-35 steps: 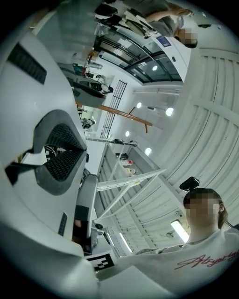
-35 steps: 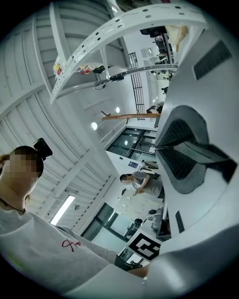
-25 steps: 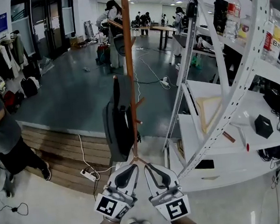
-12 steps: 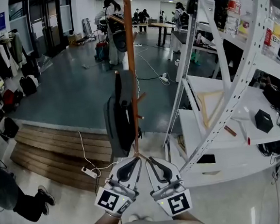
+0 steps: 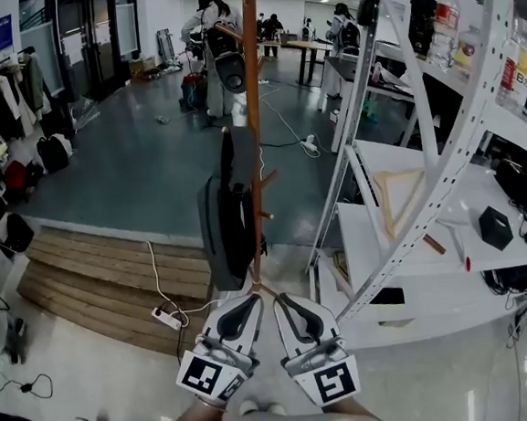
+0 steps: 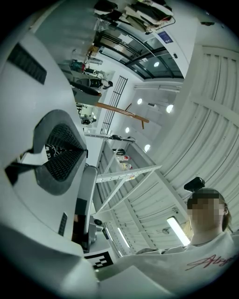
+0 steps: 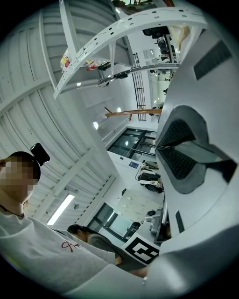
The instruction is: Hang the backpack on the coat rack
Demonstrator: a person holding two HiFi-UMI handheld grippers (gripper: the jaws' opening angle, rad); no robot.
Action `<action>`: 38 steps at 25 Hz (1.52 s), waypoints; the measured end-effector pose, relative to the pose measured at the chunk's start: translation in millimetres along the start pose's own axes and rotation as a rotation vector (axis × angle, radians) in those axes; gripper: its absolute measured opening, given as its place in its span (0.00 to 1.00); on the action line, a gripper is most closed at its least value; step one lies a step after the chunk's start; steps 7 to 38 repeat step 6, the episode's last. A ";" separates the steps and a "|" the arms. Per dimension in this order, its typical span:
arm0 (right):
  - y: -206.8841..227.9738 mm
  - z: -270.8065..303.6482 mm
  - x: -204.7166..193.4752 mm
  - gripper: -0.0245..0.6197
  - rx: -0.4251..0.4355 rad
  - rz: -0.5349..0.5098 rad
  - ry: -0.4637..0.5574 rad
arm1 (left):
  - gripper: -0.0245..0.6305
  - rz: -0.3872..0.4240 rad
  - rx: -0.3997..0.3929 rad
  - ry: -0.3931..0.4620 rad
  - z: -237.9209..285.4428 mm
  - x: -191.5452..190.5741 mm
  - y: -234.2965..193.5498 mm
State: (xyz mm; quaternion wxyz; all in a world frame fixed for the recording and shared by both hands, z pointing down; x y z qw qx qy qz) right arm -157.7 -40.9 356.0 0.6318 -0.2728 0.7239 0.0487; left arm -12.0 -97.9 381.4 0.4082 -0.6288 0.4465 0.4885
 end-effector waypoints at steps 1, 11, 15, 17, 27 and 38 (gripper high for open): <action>-0.6 -0.6 0.4 0.09 0.000 0.001 -0.002 | 0.06 -0.001 0.001 0.002 -1.3 0.1 0.6; -4.1 -1.9 2.8 0.09 0.003 -0.006 -0.009 | 0.06 -0.005 0.002 0.022 -7.4 3.3 2.2; -4.1 -1.9 2.8 0.09 0.003 -0.006 -0.009 | 0.06 -0.005 0.002 0.022 -7.4 3.3 2.2; -4.1 -1.9 2.8 0.09 0.003 -0.006 -0.009 | 0.06 -0.005 0.002 0.022 -7.4 3.3 2.2; -4.1 -1.9 2.8 0.09 0.003 -0.006 -0.009 | 0.06 -0.005 0.002 0.022 -7.4 3.3 2.2; -4.1 -1.9 2.8 0.09 0.003 -0.006 -0.009 | 0.06 -0.005 0.002 0.022 -7.4 3.3 2.2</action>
Point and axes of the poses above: the fingertips, and each gripper's own axes: z forward along the fingers, y to its right, x out of its top, the point moved 10 cm from there along -z, backward along the fingers, and after that the axes turned 8 degrees about -y, right-handed, at the moved point
